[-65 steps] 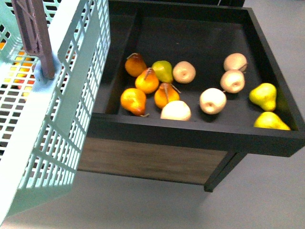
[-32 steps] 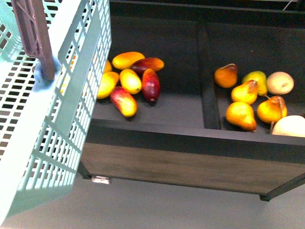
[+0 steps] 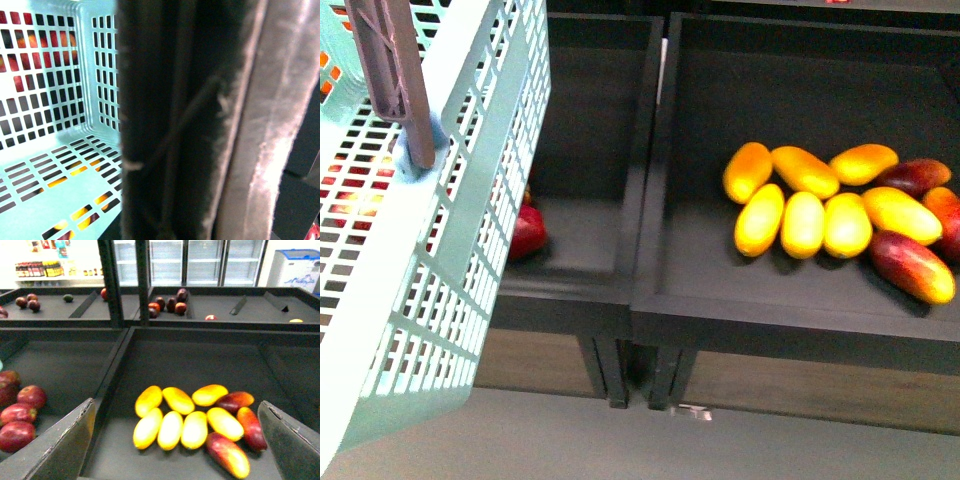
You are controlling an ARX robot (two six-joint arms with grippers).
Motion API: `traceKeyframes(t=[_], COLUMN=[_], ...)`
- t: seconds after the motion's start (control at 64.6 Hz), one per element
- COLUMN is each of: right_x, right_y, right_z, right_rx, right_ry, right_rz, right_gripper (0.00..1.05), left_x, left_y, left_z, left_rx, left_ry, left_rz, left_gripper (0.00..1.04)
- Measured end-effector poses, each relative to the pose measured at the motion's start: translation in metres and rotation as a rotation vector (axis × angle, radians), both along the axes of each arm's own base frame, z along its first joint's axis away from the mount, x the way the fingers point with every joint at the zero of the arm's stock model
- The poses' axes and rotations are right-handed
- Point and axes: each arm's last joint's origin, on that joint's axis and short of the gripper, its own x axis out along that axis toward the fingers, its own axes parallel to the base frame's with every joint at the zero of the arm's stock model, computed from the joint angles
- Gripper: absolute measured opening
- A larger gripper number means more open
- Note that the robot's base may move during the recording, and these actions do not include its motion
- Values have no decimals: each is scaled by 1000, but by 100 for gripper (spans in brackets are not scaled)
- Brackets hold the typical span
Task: Pick mango and avocado into basket
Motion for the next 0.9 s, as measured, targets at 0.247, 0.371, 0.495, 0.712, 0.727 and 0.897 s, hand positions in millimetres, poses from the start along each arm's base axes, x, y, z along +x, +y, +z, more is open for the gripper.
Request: traceKeyframes(t=[0.247, 0.371, 0.495, 0.712, 0.727, 0.897], right_x=[0, 0, 0, 0, 0, 0], right_y=[0, 0, 0, 0, 0, 0], right_z=[0, 0, 0, 0, 0, 0], right_rx=[0, 0, 0, 0, 0, 0], right_ry=[1, 1, 0, 1, 1, 1], right_rz=[0, -1, -1, 7, 7, 4], right_gripper=[96, 96, 96, 96, 96, 96], left_x=[0, 0, 0, 0, 0, 1], left_y=[0, 0, 0, 2, 3, 3], left_z=[0, 0, 0, 0, 0, 0], left_rx=[2, 2, -1, 10, 11, 26], left_ry=[0, 0, 1, 0, 0, -1], left_rz=[7, 2, 0, 19, 22, 26], left_gripper=[15, 15, 15, 15, 15, 15])
